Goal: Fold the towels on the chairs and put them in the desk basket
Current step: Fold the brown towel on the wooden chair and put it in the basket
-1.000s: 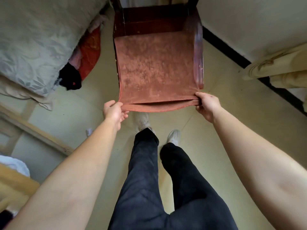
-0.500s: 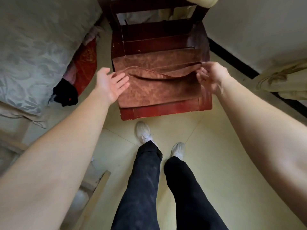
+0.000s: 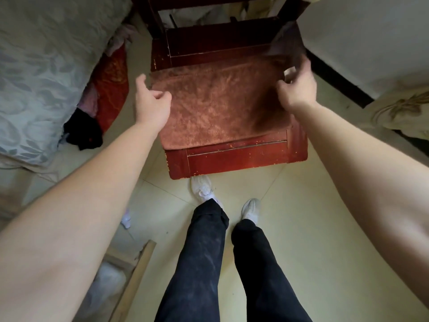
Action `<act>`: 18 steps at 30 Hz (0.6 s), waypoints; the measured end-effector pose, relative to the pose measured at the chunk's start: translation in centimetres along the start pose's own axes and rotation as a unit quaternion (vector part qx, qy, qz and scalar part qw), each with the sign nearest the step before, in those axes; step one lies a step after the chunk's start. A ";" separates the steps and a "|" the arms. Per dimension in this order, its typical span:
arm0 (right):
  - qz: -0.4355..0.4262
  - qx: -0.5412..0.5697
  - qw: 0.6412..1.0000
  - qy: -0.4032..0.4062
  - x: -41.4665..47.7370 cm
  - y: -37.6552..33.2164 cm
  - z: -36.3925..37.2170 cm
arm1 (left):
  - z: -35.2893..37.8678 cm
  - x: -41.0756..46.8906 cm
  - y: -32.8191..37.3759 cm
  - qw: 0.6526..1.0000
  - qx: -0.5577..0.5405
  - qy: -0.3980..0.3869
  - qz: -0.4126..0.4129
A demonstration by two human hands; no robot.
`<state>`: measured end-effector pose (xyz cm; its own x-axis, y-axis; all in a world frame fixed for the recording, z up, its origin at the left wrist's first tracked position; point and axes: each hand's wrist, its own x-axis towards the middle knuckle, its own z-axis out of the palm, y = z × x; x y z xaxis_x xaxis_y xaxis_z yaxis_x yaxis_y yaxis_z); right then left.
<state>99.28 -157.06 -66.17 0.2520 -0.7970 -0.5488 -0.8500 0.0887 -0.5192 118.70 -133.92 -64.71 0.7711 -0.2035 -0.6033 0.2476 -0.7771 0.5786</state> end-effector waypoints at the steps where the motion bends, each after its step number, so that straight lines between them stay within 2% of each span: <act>1: -0.067 -0.101 0.992 0.030 -0.2 -0.1 0.1 | 0.1 0.0 0.1 0.991 0.109 0.019 0.073; 4: -0.227 -0.292 0.927 0.071 0.0 -1.6 0.4 | 0.5 1.2 0.5 0.898 0.351 0.063 0.258; 6: -0.267 -0.372 0.889 0.033 1.1 -2.1 1.0 | 0.8 2.5 0.8 0.858 0.421 0.032 0.294; 8: -0.261 -0.418 0.870 -0.006 1.9 -2.4 1.2 | 1.1 3.4 1.1 0.840 0.458 0.005 0.292; 11: -0.235 -0.423 0.875 -0.019 2.2 -2.9 0.5 | 1.1 3.9 1.3 0.824 0.481 -0.006 0.299; 18: -0.298 -0.478 0.826 -0.031 1.0 -2.6 -0.9 | 0.5 3.7 1.4 0.815 0.524 -0.045 0.244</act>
<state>101.36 -158.63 -64.78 0.7551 -0.4940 -0.4309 -0.5361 -0.8437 0.0279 121.57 -136.06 -66.43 0.5707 -0.6460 -0.5070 -0.7484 -0.6633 0.0028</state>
